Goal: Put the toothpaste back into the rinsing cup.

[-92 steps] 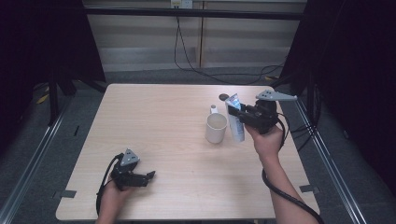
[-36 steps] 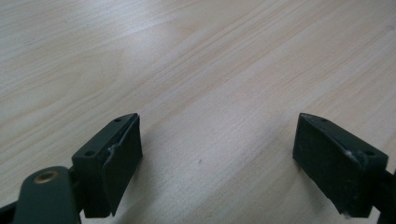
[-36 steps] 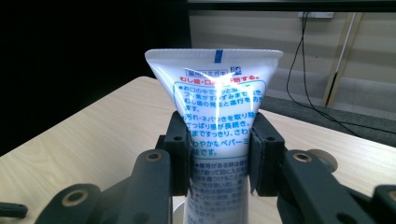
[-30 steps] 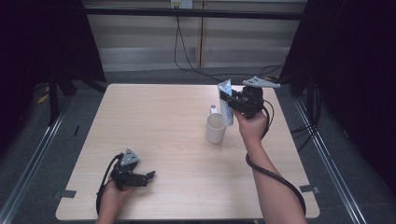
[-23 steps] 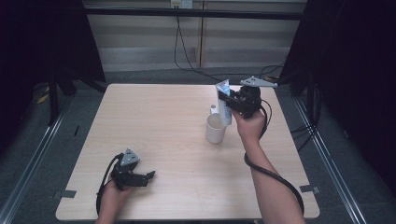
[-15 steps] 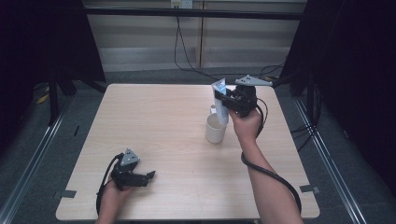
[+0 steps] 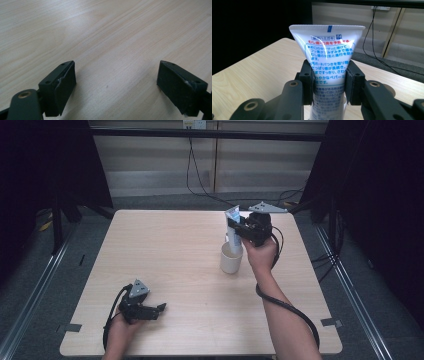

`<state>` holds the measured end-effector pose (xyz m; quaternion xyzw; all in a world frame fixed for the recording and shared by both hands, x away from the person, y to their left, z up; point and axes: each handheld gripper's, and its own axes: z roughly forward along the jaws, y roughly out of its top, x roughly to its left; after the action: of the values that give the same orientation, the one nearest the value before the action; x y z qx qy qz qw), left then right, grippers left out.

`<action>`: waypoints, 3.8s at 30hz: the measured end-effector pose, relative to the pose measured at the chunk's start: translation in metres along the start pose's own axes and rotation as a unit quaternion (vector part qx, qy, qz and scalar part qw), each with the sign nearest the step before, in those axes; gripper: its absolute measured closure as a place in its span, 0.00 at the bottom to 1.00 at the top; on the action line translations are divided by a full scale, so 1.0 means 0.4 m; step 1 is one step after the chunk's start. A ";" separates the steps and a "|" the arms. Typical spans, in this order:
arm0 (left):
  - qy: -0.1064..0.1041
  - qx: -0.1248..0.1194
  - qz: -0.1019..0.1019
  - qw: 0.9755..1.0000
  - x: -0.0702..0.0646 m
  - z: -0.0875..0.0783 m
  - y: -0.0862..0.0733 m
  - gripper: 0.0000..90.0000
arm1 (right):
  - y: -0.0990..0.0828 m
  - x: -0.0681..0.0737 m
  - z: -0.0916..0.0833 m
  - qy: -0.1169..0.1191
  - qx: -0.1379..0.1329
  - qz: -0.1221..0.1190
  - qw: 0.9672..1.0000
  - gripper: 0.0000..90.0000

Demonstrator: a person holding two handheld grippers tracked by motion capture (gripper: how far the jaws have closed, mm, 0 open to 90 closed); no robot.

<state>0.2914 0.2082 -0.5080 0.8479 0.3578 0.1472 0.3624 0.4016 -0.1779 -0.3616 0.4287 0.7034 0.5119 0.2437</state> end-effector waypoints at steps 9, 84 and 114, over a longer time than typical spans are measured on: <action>0.000 0.000 0.000 1.000 0.000 0.000 0.000 0.17 | -0.015 -0.003 0.011 -0.004 0.006 -0.001 1.000 0.72; -0.001 0.000 -0.001 1.000 0.000 0.000 0.000 0.17 | -0.182 0.017 0.011 -0.006 0.067 0.003 0.998 0.63; -0.001 -0.001 -0.001 1.000 0.000 0.001 0.000 0.17 | -0.197 0.019 -0.012 -0.010 0.083 -0.008 0.996 0.57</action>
<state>0.2915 0.2081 -0.5082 0.8475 0.3578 0.1467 0.3636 0.3660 -0.1823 -0.4325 0.4472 0.7445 0.4453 0.2178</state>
